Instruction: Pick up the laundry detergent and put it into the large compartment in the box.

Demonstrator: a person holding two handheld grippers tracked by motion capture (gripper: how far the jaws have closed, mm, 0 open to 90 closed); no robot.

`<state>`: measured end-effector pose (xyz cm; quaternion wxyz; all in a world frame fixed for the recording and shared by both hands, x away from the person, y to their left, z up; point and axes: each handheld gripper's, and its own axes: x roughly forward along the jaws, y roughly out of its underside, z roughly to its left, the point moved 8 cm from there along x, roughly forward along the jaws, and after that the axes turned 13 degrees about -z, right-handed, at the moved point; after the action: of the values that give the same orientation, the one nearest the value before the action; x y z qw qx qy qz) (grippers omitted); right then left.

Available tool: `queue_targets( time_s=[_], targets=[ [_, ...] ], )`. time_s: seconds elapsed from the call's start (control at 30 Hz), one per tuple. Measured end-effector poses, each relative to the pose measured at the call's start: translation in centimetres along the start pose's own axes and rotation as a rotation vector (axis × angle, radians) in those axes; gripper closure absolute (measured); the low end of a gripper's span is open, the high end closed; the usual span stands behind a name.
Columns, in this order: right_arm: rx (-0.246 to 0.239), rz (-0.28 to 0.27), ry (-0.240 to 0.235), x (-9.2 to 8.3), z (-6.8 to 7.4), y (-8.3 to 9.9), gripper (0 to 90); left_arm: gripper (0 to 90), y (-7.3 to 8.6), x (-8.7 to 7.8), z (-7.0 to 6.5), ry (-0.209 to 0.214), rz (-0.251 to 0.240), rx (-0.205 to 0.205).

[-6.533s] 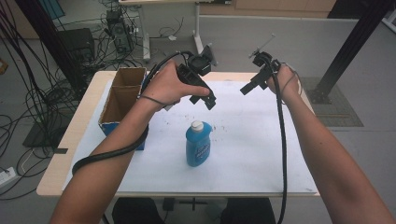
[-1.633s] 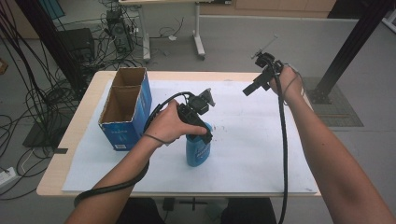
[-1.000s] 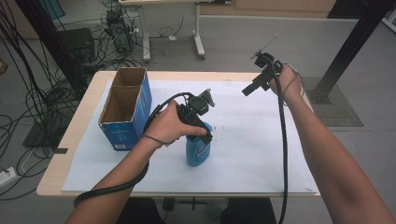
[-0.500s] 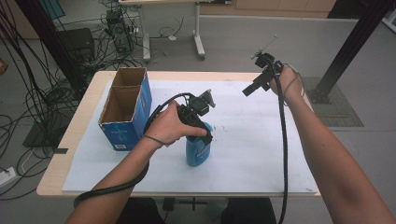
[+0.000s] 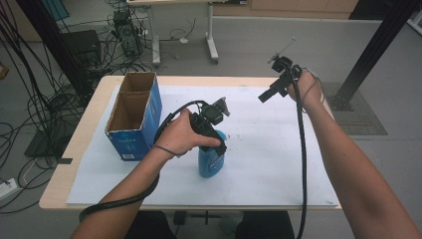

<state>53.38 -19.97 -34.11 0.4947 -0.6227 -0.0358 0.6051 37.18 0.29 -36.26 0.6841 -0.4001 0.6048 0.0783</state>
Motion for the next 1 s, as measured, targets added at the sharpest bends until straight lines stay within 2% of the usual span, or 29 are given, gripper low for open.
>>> queue_targets(
  time_s=[0.17,0.37,0.63,1.0],
  targets=[
    [0.004,-0.003,0.000,-0.09,0.00,0.01,2.9,19.3,-0.02,-0.08,-0.06,-0.001,0.005,0.008],
    [0.003,-0.005,0.002,-0.24,0.05,0.00,2.9,23.0,-0.01,-0.12,-0.22,-0.012,0.015,0.023],
    [-0.001,-0.008,0.007,-0.48,0.02,0.03,2.9,33.6,0.01,-0.37,-0.38,-0.012,0.018,0.033],
    [-0.001,-0.012,0.008,-0.62,0.25,-0.06,2.9,36.7,0.14,-0.49,-0.43,-0.021,0.032,0.036]
  ],
)
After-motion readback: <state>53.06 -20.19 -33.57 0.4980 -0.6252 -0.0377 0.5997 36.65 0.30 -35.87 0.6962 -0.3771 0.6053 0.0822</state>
